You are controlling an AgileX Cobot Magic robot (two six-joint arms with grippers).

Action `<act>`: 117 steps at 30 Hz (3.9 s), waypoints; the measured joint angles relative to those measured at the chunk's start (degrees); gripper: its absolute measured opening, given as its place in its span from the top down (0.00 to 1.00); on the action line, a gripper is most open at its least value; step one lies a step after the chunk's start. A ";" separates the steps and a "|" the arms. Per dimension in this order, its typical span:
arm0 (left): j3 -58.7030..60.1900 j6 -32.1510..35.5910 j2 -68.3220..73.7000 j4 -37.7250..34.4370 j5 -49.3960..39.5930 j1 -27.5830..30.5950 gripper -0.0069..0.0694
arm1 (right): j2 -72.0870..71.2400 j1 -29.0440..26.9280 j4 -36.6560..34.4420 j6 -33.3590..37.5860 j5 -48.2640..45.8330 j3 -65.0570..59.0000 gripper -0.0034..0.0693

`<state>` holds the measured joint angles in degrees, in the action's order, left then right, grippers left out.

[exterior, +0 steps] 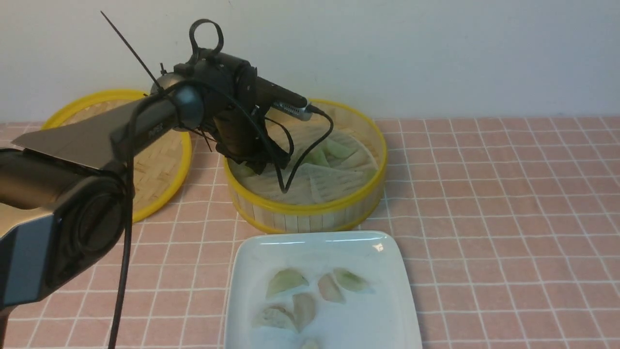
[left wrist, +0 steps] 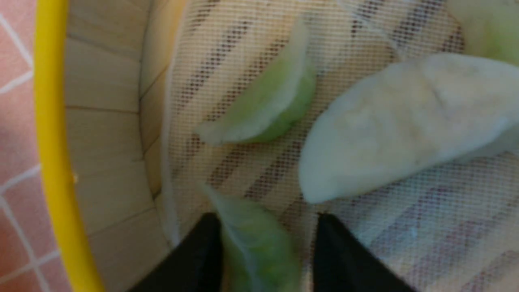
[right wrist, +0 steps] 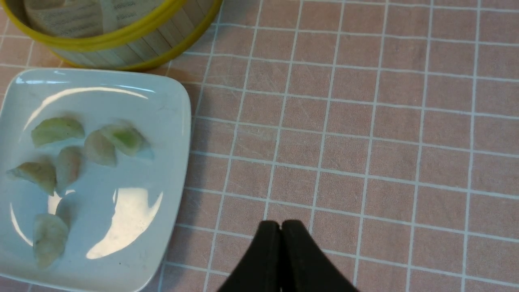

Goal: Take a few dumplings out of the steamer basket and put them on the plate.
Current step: Use the left arm to grab a dumpling from the steamer, then use the left arm to put the dumpling into the plate, then use the right arm to grab a dumpling from inside the steamer

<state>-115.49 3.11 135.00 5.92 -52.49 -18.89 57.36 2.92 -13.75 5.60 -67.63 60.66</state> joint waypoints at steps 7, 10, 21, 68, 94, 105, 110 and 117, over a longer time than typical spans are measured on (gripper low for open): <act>-7.05 -0.99 -1.17 -0.19 -11.05 -0.95 0.66 | 0.00 0.00 -0.44 0.00 -0.30 0.00 0.97; -11.90 -0.99 -4.28 -0.19 -16.50 -1.62 0.66 | 0.00 0.00 -1.50 0.00 -0.83 0.00 0.97; 9.36 0.49 -26.37 -12.84 -18.10 -4.06 0.66 | 0.00 0.00 -2.84 0.83 -0.89 0.00 0.97; 46.51 -3.11 -71.24 -15.18 -9.93 -6.63 0.92 | 66.25 19.17 -1.69 16.30 8.02 54.85 0.65; 53.79 -4.57 -77.38 -15.18 -11.63 -6.63 0.92 | 82.43 20.60 7.50 15.44 13.61 63.44 0.41; 53.79 -4.57 -77.38 -15.18 -12.06 -6.63 0.92 | 82.75 20.93 10.62 13.04 14.79 63.44 0.42; 53.79 -4.57 -77.38 -15.18 -13.12 -6.63 0.92 | 83.42 20.98 10.45 12.82 13.66 63.93 0.49; 53.79 -4.57 -77.38 -15.18 -13.12 -6.63 0.92 | 83.32 20.98 10.43 12.47 13.05 64.15 0.49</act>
<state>-61.70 -1.46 57.63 -9.26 -65.60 -25.52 140.68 23.90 -3.32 18.07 -54.58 124.81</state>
